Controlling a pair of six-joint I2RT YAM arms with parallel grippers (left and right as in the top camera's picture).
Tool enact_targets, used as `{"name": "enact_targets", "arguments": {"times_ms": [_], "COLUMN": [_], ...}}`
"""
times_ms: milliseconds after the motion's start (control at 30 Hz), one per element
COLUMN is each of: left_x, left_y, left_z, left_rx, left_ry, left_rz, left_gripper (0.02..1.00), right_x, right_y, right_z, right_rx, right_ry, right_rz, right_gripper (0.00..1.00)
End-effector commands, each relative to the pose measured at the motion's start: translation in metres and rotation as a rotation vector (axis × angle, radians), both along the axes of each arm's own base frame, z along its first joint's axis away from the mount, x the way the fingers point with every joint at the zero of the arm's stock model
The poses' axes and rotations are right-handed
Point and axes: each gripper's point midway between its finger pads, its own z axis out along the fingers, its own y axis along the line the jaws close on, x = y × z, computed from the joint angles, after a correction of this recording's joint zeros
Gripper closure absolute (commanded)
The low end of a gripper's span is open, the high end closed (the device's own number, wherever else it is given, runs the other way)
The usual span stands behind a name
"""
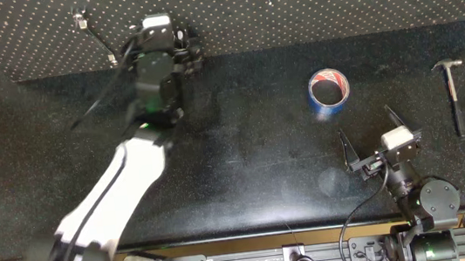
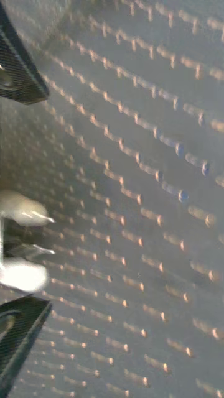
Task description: Place Tools Onto Pegboard
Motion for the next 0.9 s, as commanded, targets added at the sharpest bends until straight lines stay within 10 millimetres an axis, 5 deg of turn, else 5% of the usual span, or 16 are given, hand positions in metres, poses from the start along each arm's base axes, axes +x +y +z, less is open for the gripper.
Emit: {"name": "enact_targets", "arguments": {"times_ms": [33, 200, 433, 700, 900], "left_x": [-0.064, -0.119, -0.166, -0.192, -0.202], "left_y": [0.053, 0.083, 0.102, 0.098, 0.098], "left_z": [0.049, 0.022, -0.012, -0.026, -0.036], "left_rx": [-0.005, -0.056, -0.081, -0.085, -0.081], "left_ry": [0.005, -0.011, -0.128, -0.313, -0.281], "left_rz": [0.07, 0.061, 0.087, 0.063, 0.068], "left_gripper": [0.023, 0.023, 0.023, 0.023, 0.023], "right_x": [-0.001, -0.001, -0.001, -0.001, -0.001], "right_y": [0.002, 0.002, 0.002, 0.002, 0.002], "right_z": [-0.001, -0.001, -0.001, -0.001, -0.001], "right_rx": [0.018, 0.018, 0.018, 0.018, 0.018], "right_ry": [0.008, 0.008, 0.008, 0.008, 0.008], "right_rz": [0.007, 0.007, 0.007, 0.007, 0.007], "right_gripper": [0.025, 0.025, 0.025, 0.025, 0.025]}}
